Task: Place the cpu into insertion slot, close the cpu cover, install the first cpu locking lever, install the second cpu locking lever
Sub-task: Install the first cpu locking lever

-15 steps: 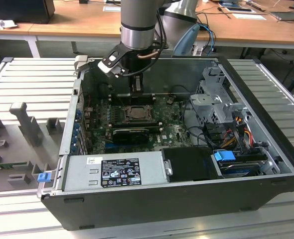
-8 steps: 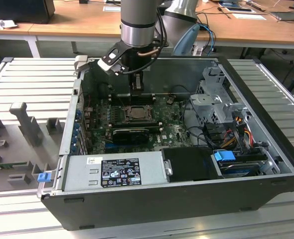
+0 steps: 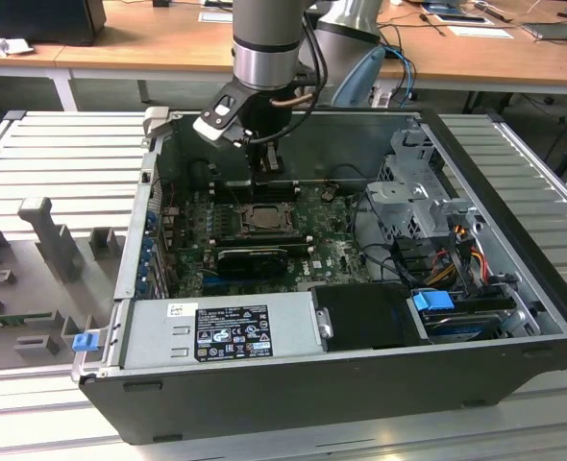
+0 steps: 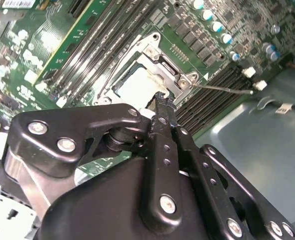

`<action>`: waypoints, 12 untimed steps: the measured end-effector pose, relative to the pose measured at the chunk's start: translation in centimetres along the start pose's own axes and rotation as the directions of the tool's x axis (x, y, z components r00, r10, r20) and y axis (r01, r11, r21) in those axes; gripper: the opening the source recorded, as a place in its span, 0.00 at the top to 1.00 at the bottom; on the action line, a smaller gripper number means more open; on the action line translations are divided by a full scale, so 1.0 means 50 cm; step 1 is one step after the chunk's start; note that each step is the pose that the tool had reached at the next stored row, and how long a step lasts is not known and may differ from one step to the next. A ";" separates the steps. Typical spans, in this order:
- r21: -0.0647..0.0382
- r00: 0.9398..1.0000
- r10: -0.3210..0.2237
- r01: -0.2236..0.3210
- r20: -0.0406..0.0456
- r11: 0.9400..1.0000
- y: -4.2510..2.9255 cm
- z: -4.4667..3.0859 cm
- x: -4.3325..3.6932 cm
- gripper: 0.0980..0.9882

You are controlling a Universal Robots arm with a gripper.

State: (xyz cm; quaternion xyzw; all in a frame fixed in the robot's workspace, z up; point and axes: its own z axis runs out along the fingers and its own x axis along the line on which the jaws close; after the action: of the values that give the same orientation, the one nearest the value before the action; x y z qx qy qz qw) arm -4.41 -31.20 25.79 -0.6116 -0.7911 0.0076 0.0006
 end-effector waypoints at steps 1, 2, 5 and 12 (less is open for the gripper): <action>0.000 1.000 -0.025 0.025 0.001 1.000 0.000 0.000 0.000 0.99; 0.000 0.999 -0.051 0.051 0.002 0.999 0.000 0.000 0.000 0.99; 0.000 0.995 -0.100 0.100 0.003 0.995 0.000 0.000 0.000 0.99; -0.001 0.974 -0.227 0.227 0.006 0.974 0.000 0.000 0.000 0.99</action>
State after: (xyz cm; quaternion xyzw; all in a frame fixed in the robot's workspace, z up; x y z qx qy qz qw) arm -4.41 -31.20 25.78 -0.5172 -0.8558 0.0087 -0.0012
